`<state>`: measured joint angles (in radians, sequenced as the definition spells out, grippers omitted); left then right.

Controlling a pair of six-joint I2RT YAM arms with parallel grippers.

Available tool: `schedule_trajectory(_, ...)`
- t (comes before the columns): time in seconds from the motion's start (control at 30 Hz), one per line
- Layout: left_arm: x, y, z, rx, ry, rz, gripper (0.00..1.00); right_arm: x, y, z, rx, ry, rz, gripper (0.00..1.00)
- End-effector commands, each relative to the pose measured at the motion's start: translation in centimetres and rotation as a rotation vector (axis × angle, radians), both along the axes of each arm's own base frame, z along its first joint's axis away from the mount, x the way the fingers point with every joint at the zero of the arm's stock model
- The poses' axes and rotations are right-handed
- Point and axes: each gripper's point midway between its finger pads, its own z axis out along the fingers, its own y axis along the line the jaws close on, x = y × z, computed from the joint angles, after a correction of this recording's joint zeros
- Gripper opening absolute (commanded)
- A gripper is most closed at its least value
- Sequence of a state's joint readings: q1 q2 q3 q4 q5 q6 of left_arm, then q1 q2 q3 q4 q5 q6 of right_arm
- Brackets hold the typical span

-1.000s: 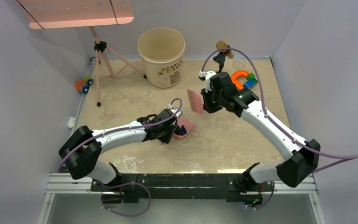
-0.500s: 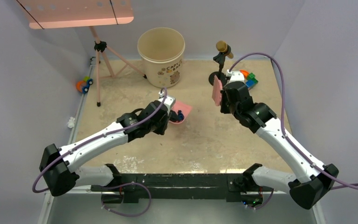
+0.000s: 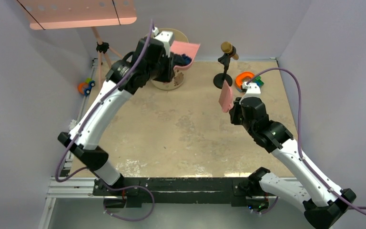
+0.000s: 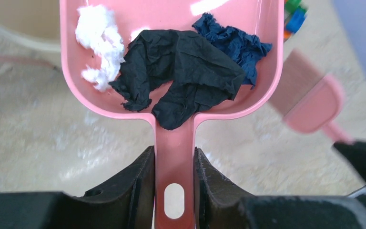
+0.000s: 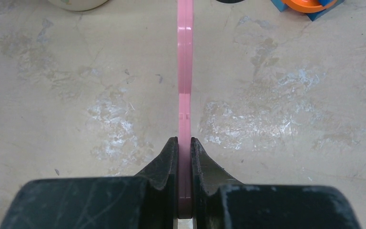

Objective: Sweep away the paper scraps from the table

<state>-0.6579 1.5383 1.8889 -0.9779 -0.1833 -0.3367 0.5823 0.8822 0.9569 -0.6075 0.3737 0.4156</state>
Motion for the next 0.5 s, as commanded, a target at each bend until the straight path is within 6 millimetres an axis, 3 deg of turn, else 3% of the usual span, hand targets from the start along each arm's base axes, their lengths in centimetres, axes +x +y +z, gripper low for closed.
schedule_trajectory(0.0, 3.4, -2.0, 3.7, -0.125, 0.014, -0.021, 0.0, 0.4, 0.7, 2.0, 0.059, -0.076, 0.025, 0.0)
schedule_trajectory(0.13, 7.4, -3.6, 4.5, -0.399, 0.125, -0.001, 0.0, -0.1, 0.9, 1.8, 0.091, -0.079, 0.033, 0.0)
schedule_trajectory(0.23, 10.0, -4.1, 5.3, -0.703, 0.207, 0.019, 0.0, -0.6, 0.9, 1.5, 0.114, -0.082, 0.039, 0.0)
schedule_trajectory(0.27, 11.1, -4.7, 7.6, -0.858, 0.165, -0.049, 0.0, -0.7, 0.9, 1.4, 0.117, -0.081, 0.042, 0.0)
schedule_trajectory(0.33, 13.3, -4.4, 8.8, -1.11, 0.156, -0.1, 0.0, -0.9, 0.9, 1.3, 0.118, -0.08, 0.047, 0.0)
schedule_trajectory(0.47, 16.9, -3.1, 8.6, -1.439, 0.251, -0.131, 0.0, -1.2, 0.5, 1.5, 0.106, -0.083, 0.043, 0.0)
